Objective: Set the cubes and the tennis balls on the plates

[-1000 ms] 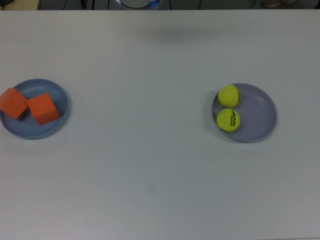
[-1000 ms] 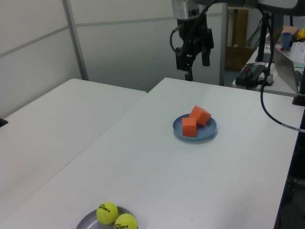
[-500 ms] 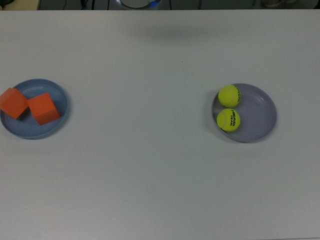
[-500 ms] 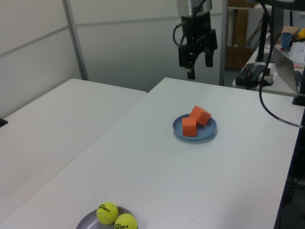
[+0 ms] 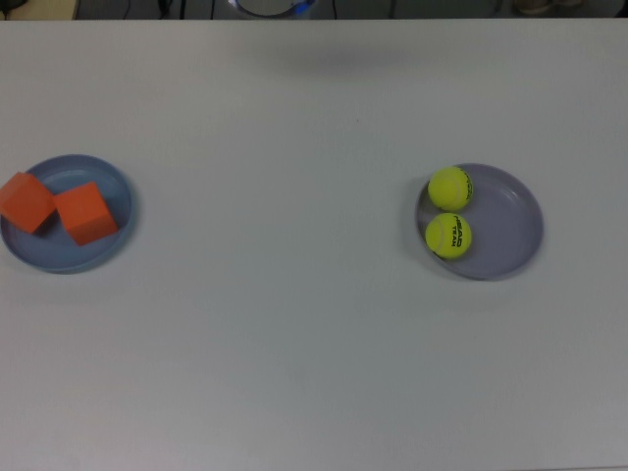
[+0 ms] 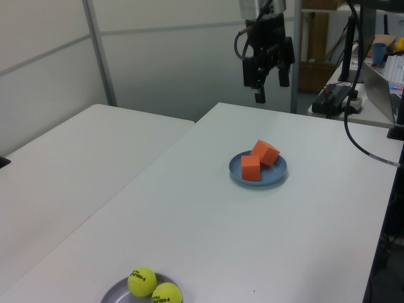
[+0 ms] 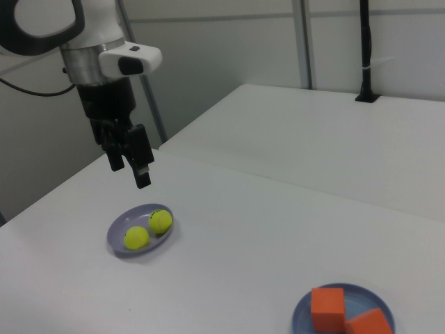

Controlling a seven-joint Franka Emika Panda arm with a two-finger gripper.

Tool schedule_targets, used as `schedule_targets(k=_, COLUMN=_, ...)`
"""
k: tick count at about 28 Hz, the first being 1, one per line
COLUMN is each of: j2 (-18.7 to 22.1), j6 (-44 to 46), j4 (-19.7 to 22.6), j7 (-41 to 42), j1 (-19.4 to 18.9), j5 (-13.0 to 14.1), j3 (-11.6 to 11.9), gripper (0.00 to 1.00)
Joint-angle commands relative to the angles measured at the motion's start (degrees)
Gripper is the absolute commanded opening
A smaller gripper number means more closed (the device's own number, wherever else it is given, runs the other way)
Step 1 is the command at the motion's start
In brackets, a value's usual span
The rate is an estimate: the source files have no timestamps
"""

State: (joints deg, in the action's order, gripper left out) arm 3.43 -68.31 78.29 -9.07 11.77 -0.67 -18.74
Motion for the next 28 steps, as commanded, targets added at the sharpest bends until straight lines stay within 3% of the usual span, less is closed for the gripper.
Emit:
schedule_targets(k=1, j2=0.88, j6=0.98, j4=0.11, j7=1.78, j1=0.62, j5=1.55, j3=1.6, gripper=1.0)
schedule_targets(k=4, j2=0.88, j6=0.98, j4=0.02, j7=1.78, j1=0.62, j5=1.99, j3=2.74, gripper=1.0)
schedule_targets(k=9, j2=0.88, j6=0.98, j4=0.11, j7=2.21, j1=0.97, j5=5.68, j3=4.32, gripper=1.0)
schedule_targets(k=15, j2=0.7, j6=-1.21, j4=0.02, j7=2.39, j1=1.06, j5=5.07, j3=4.41, gripper=1.0)
schedule_targets(k=21, j2=0.26, j6=-6.83, j4=0.2, j7=2.74, j1=1.14, j5=1.56, j3=4.59, gripper=1.0)
schedule_targets(k=28, j2=0.09, j6=-14.04, j4=0.9, j7=3.09, j1=4.74, j5=2.16, j3=4.67, gripper=1.0)
